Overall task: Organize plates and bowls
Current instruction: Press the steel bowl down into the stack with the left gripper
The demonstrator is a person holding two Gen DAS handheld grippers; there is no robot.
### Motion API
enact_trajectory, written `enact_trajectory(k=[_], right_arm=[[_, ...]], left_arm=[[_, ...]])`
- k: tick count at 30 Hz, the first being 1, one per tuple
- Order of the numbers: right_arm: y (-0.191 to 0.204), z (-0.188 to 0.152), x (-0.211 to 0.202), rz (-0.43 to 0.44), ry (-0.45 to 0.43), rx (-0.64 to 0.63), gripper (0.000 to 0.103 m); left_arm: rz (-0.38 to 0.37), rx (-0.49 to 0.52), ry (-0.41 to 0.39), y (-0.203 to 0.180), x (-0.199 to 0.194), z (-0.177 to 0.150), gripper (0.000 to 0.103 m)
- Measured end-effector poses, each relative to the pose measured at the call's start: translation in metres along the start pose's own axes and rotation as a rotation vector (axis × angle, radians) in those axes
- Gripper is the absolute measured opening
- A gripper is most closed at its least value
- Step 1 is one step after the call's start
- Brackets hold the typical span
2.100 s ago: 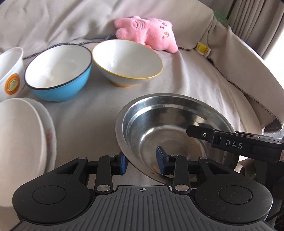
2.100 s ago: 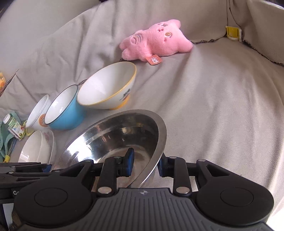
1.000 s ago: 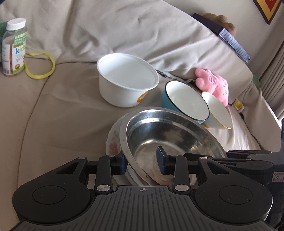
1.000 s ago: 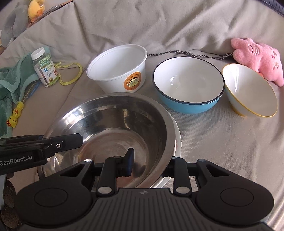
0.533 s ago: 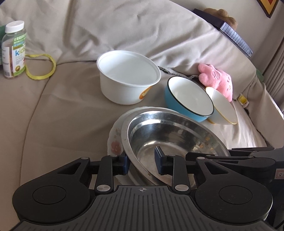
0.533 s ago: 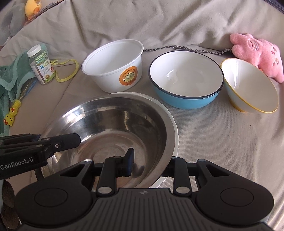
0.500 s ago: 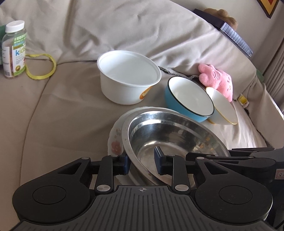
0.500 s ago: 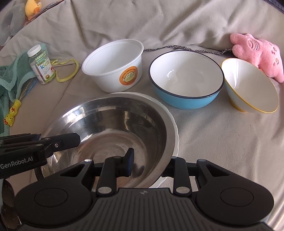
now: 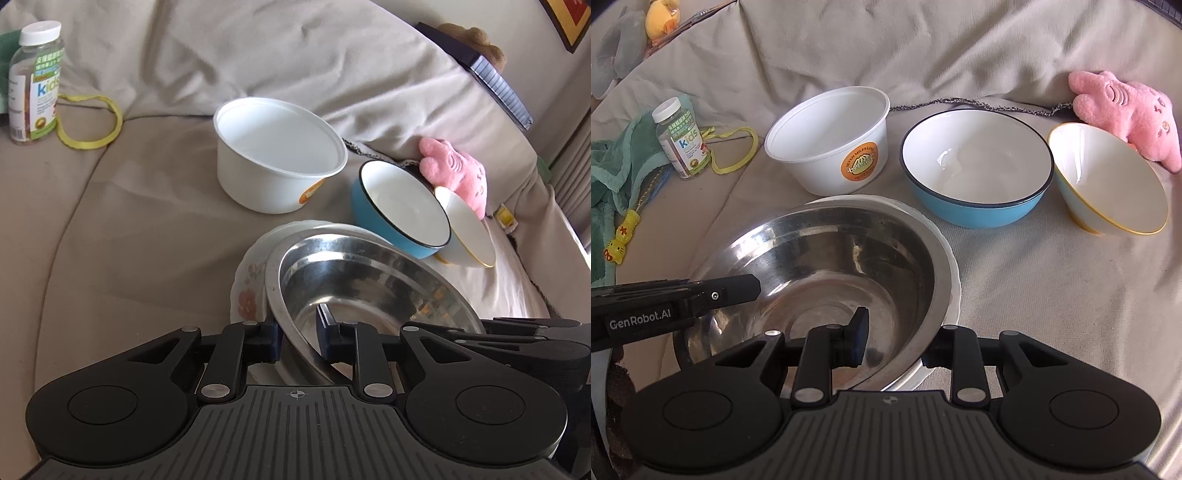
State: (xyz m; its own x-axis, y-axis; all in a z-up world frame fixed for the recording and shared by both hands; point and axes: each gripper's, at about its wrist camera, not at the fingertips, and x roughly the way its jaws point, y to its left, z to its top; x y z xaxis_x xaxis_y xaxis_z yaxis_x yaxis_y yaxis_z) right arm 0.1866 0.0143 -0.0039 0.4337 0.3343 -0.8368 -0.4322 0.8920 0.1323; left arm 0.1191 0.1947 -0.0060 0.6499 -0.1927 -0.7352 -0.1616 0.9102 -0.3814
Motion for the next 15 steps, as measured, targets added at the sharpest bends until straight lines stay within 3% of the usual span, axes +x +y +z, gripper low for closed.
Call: enact_trajectory(k=[9, 15], right_arm=[[-0.007, 0.002, -0.005, 0.029, 0.010, 0.046, 0.028], [-0.010, 0.002, -0.016, 0.066, 0.009, 0.074, 0.039]], left_arm=[[-0.010, -0.013, -0.021, 0.003, 0.000, 0.002, 0.023], [-0.008, -0.009, -0.037, 0.002, 0.002, 0.003, 0.023]])
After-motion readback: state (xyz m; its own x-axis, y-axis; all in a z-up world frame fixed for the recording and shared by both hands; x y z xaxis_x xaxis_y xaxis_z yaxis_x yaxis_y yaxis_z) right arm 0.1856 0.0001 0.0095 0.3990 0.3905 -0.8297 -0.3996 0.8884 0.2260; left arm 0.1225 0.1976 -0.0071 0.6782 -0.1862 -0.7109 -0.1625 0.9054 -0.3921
